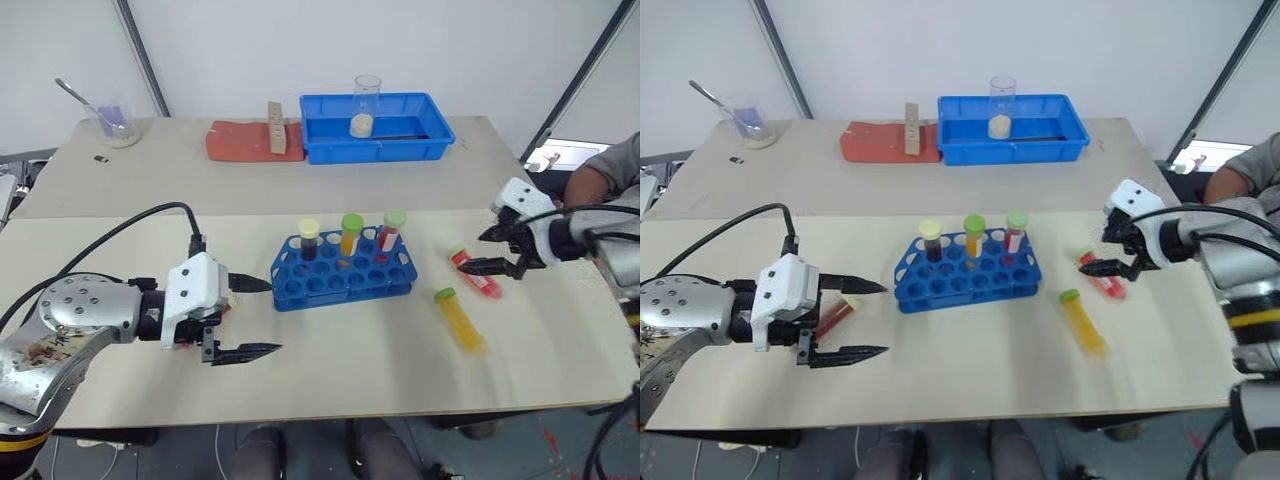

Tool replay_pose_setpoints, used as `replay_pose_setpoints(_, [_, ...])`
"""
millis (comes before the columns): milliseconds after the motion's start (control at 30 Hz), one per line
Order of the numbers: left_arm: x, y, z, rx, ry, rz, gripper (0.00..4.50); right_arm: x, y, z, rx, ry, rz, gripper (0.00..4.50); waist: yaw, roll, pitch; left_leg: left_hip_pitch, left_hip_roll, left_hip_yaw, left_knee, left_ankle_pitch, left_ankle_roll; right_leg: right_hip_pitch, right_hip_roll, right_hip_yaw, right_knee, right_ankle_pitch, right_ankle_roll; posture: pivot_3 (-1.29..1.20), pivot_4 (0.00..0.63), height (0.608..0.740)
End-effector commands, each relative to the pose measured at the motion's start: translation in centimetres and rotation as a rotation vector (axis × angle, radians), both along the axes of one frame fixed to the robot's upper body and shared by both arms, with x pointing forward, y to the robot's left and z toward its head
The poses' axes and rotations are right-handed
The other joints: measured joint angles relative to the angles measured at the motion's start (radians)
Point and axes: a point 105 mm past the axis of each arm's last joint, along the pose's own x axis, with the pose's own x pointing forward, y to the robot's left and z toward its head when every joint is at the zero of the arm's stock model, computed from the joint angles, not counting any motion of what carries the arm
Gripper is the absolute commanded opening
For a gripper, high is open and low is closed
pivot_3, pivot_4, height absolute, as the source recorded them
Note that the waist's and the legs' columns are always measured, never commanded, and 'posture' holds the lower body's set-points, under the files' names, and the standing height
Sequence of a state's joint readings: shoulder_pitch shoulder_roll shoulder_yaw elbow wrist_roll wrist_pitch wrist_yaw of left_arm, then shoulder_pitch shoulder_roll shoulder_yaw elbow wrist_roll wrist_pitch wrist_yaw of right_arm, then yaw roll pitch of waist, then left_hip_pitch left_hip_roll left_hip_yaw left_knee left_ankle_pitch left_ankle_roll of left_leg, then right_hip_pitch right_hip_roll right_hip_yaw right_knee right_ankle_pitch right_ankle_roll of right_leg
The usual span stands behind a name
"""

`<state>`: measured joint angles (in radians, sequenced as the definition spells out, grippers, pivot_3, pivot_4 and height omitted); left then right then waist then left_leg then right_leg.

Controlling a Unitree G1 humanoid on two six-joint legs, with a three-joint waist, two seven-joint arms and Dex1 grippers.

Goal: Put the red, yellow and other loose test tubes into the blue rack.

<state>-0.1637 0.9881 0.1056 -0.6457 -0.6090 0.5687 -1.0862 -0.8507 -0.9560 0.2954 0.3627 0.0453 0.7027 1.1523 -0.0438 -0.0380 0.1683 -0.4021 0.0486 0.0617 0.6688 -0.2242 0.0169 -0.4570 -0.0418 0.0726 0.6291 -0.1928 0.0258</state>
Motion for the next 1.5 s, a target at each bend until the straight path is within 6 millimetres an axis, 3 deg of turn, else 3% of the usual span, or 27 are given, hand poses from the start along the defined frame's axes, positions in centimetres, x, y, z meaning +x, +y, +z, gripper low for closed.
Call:
replay_pose_setpoints(33, [-0.6, -0.9, 0.5, 0.001, -0.046, -0.063, 4.46, 1.3, -2.0, -0.4, -0.103, 0.016, -0.076, 4.50, 0.002, 0.000, 0.000, 0.000, 0.000, 0.000, 0.000, 0.000, 0.000, 0.000, 0.000, 0.000, 0.000, 0.000, 0.000, 0.00, 0.150, 0.740])
replay_pose_setpoints(233, [-1.3, -1.4, 0.0, -0.002, -0.046, -0.101, 4.46, 2.0, -2.9, -1.8, -0.126, 0.128, -0.118, 4.50, 0.001, 0.000, 0.000, -0.002, -0.001, -0.001, 0.000, 0.000, 0.000, 0.000, 0.000, 0.000, -0.001, 0.006, 0.002, 0.00, 0.150, 0.740])
replay_pose_setpoints(333, [-1.4, -1.6, -0.1, -0.007, -0.045, -0.103, 4.46, 1.9, -2.4, -2.2, -0.075, 0.197, -0.119, 4.50, -0.001, 0.000, 0.000, -0.002, -0.001, -0.001, 0.000, 0.000, 0.000, 0.000, 0.000, 0.000, -0.001, 0.007, 0.002, 0.00, 0.150, 0.740])
replay_pose_setpoints(700, [-1.1, -2.2, 0.2, -0.070, -0.051, -0.099, 4.50, 2.1, -2.3, -3.1, -0.063, 0.240, -0.152, 1.06, -0.003, 0.000, 0.000, -0.002, -0.001, -0.002, 0.002, 0.000, 0.000, 0.000, 0.000, 0.000, 0.000, 0.008, 0.004, 0.00, 0.150, 0.740])
replay_pose_setpoints(867, [-0.4, -2.4, 1.5, -0.225, -0.053, -0.083, 4.50, 2.3, -2.7, -1.5, -0.009, 0.186, -0.178, 1.04, -0.002, 0.000, 0.000, -0.002, -0.001, -0.002, 0.004, 0.000, 0.000, 0.001, 0.000, 0.000, 0.000, 0.008, 0.004, 0.00, 0.150, 0.740])
replay_pose_setpoints(1033, [-0.2, -2.3, 2.1, -0.256, -0.058, -0.112, 4.50, 1.3, -2.8, 2.8, 0.037, 0.033, -0.136, 1.04, 0.002, 0.002, 0.001, -0.004, -0.001, -0.003, 0.006, 0.000, 0.000, 0.000, 0.000, 0.000, 0.001, 0.008, 0.005, 0.00, 0.150, 0.740])
replay_pose_setpoints(1133, [0.0, -2.0, 1.9, -0.226, -0.064, -0.111, 4.50, -0.4, -1.5, 6.0, 0.137, -0.120, -0.109, 1.04, 0.007, 0.002, 0.001, -0.004, -0.001, -0.004, 0.005, 0.000, 0.000, 0.000, 0.000, -0.001, 0.000, 0.007, 0.007, 0.00, 0.150, 0.740])
replay_pose_setpoints(1233, [0.4, -1.6, 1.4, -0.174, -0.077, -0.112, 4.50, -2.9, 0.6, 8.5, 0.351, -0.269, -0.039, 1.04, 0.007, 0.002, 0.001, -0.004, 0.000, -0.004, 0.006, 0.000, 0.000, 0.000, 0.000, -0.001, 0.001, 0.005, 0.010, 0.00, 0.150, 0.740])
replay_pose_setpoints(1367, [0.8, -1.7, 1.6, -0.172, -0.078, -0.123, 4.50, -5.3, 3.2, 8.9, 0.477, -0.437, 0.046, 1.04, 0.007, 0.002, 0.001, -0.003, 0.000, -0.005, 0.008, 0.000, 0.000, 0.002, 0.001, -0.002, 0.002, 0.005, 0.011, 0.00, 0.150, 0.740])
replay_pose_setpoints(1500, [1.1, -2.1, 2.1, -0.178, -0.085, -0.153, 4.50, -6.8, 6.8, 6.5, 0.533, -0.547, 0.114, 1.04, 0.007, 0.002, 0.001, -0.003, 0.000, -0.006, 0.009, 0.000, 0.000, 0.003, 0.001, -0.002, 0.002, 0.005, 0.012, 0.00, 0.150, 0.740])
